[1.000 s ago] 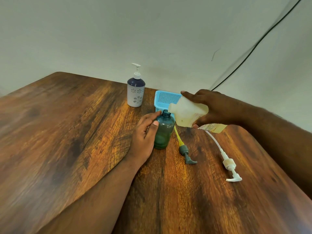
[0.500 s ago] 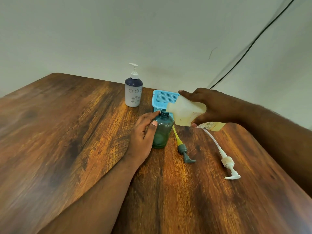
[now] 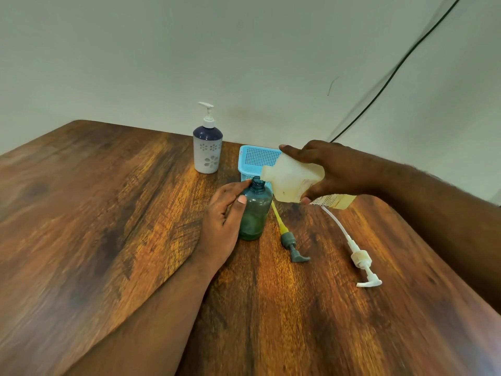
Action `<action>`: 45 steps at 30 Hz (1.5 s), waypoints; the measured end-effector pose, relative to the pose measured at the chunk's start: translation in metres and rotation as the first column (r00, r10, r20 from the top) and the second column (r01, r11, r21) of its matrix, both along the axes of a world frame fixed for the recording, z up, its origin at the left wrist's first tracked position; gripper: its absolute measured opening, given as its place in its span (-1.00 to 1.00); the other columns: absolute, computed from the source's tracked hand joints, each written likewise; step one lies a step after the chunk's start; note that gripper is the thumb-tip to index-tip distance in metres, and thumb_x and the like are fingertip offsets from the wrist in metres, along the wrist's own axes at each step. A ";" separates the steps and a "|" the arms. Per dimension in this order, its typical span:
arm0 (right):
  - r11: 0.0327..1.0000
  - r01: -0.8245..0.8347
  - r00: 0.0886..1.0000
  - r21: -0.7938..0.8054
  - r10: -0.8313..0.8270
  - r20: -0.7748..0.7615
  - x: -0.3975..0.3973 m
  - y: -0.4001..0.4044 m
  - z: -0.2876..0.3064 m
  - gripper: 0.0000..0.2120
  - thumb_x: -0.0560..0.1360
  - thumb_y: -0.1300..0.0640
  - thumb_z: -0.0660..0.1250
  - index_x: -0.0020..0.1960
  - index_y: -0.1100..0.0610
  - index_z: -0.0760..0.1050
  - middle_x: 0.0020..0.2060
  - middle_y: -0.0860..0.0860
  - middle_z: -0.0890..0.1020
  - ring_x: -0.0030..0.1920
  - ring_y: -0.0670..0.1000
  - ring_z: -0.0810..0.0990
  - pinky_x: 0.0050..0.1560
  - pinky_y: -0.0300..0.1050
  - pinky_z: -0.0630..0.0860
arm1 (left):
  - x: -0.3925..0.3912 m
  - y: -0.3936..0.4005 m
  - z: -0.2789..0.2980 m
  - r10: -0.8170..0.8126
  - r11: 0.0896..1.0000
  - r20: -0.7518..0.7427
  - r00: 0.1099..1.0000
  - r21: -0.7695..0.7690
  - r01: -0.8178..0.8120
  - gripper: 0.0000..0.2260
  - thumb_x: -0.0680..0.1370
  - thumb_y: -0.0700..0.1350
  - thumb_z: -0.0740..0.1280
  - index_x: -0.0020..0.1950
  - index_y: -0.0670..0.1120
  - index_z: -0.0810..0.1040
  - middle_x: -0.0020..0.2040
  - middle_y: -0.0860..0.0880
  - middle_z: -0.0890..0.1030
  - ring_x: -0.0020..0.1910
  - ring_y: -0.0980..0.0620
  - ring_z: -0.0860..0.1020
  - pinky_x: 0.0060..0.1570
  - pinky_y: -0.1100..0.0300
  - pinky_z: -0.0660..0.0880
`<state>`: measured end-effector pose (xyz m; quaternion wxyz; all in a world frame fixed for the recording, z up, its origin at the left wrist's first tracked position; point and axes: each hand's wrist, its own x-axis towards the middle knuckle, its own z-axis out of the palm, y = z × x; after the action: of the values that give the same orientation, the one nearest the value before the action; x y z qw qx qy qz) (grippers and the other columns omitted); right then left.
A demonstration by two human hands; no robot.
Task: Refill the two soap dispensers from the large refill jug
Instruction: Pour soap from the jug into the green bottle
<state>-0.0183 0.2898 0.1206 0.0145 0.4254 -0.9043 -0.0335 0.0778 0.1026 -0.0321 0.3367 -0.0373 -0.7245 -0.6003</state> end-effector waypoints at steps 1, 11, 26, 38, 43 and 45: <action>1.000 -0.002 1.000 0.004 0.002 -0.003 0.000 0.000 0.000 -0.05 0.41 -0.12 0.46 0.57 -0.07 -0.09 0.28 0.03 0.39 0.16 -0.03 0.37 0.05 -0.26 0.36 | 0.000 0.000 0.000 -0.006 1.000 0.002 1.000 0.009 0.006 -0.72 0.66 -0.26 0.20 0.31 0.00 0.50 0.21 0.14 0.48 0.19 0.48 0.43 0.04 0.55 0.41; 1.000 -0.012 1.000 -0.004 0.012 -0.010 -0.003 0.001 -0.002 -0.04 0.41 -0.13 0.46 0.56 -0.07 -0.09 0.26 0.04 0.41 0.16 -0.04 0.36 0.08 -0.21 0.40 | 0.001 0.000 -0.001 -0.047 0.996 0.034 0.998 0.075 0.044 -0.68 0.65 -0.30 0.19 0.34 -0.02 0.50 0.25 0.11 0.48 0.20 0.45 0.44 0.05 0.52 0.43; 1.000 0.016 1.000 -0.023 -0.016 0.012 -0.002 0.001 -0.003 -0.04 0.40 -0.14 0.47 0.56 -0.09 -0.08 0.29 0.04 0.39 0.21 0.01 0.38 0.12 -0.18 0.43 | 0.002 -0.032 0.004 -0.442 0.897 0.295 0.847 0.182 0.404 -0.18 0.40 -0.57 0.35 0.37 0.27 0.38 0.35 0.09 0.50 0.28 0.19 0.53 0.10 0.34 0.52; 1.000 0.018 1.000 -0.020 -0.018 0.022 -0.002 0.001 -0.003 -0.03 0.38 -0.14 0.47 0.56 -0.08 -0.09 0.26 0.05 0.41 0.20 0.03 0.38 0.14 -0.14 0.43 | 0.002 -0.036 0.008 -0.495 0.867 0.312 0.811 0.248 0.433 -0.19 0.41 -0.60 0.31 0.39 0.20 0.37 0.32 0.17 0.51 0.26 0.26 0.54 0.13 0.36 0.51; 1.000 0.027 1.000 -0.013 -0.026 0.017 -0.001 -0.001 -0.001 -0.03 0.39 -0.12 0.47 0.56 -0.08 -0.09 0.28 0.05 0.40 0.21 0.04 0.38 0.14 -0.14 0.42 | 0.002 -0.035 0.008 -0.488 0.869 0.310 0.816 0.258 0.422 -0.21 0.41 -0.62 0.29 0.39 0.15 0.37 0.30 0.19 0.52 0.26 0.26 0.54 0.12 0.34 0.53; 1.000 0.025 0.999 -0.016 -0.025 0.020 0.000 -0.001 -0.001 -0.04 0.39 -0.12 0.47 0.56 -0.07 -0.08 0.28 0.05 0.40 0.21 0.04 0.38 0.12 -0.16 0.43 | 0.001 -0.036 0.006 -0.481 0.873 0.309 0.821 0.258 0.415 -0.20 0.40 -0.61 0.31 0.41 0.15 0.38 0.32 0.18 0.53 0.30 0.20 0.53 0.16 0.30 0.53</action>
<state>-0.0186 0.2890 0.1191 0.0086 0.4144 -0.9098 -0.0219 0.0789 0.0670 -0.0256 0.0478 -0.0652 -0.6877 -0.7215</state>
